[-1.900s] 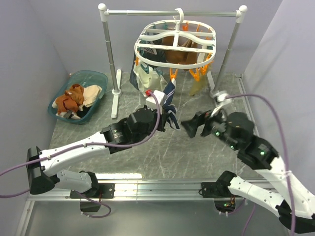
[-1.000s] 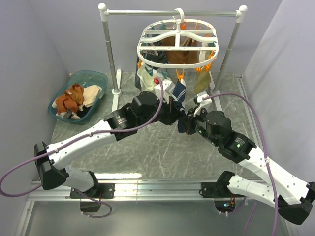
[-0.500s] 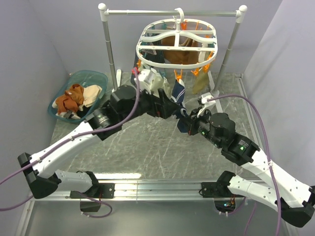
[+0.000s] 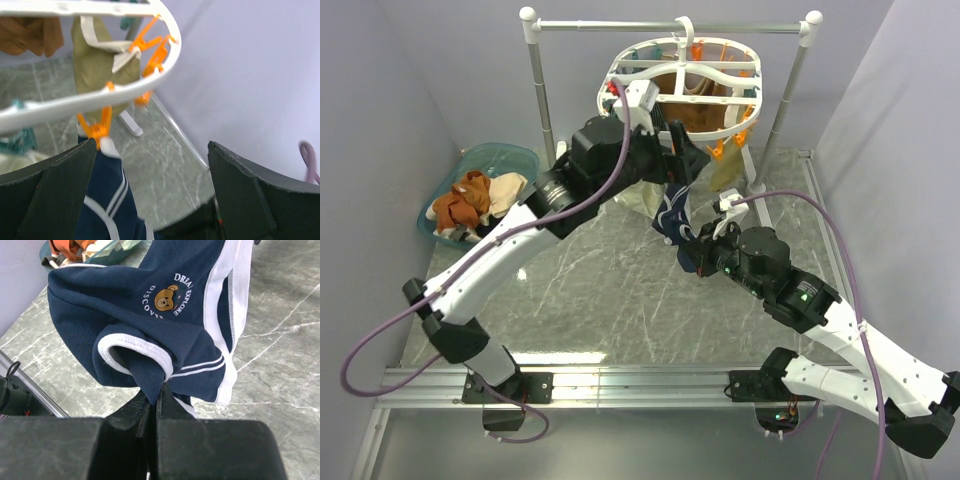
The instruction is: Remove the underwear clipped to the hanger
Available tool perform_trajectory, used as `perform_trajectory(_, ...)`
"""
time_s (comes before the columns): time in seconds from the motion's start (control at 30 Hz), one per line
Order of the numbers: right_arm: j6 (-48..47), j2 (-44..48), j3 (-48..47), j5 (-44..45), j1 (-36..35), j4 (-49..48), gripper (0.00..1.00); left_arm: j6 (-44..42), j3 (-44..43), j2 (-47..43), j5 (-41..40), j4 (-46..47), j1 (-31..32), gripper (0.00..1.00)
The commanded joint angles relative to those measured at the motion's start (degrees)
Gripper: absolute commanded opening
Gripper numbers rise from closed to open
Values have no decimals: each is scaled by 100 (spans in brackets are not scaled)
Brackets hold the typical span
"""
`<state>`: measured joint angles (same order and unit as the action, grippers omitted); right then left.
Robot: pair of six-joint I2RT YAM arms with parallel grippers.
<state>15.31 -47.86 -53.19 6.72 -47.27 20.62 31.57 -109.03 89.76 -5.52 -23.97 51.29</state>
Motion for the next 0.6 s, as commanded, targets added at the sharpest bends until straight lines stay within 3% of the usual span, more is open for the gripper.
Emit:
perform_trajectory(0.0,-46,-4,-236,-48,-2,-102,0,-274,-724,366,-502,-669,-5,98)
perform_trajectory(0.27,-37,-22,-280,-66,7,-41,0,-318,-1014,648,-1021,-908,-5,89)
perform_trajectory(0.57,-46,-92,-324,-162,-2,-14,0,-582,-1076,885,-1144,-548,22,86)
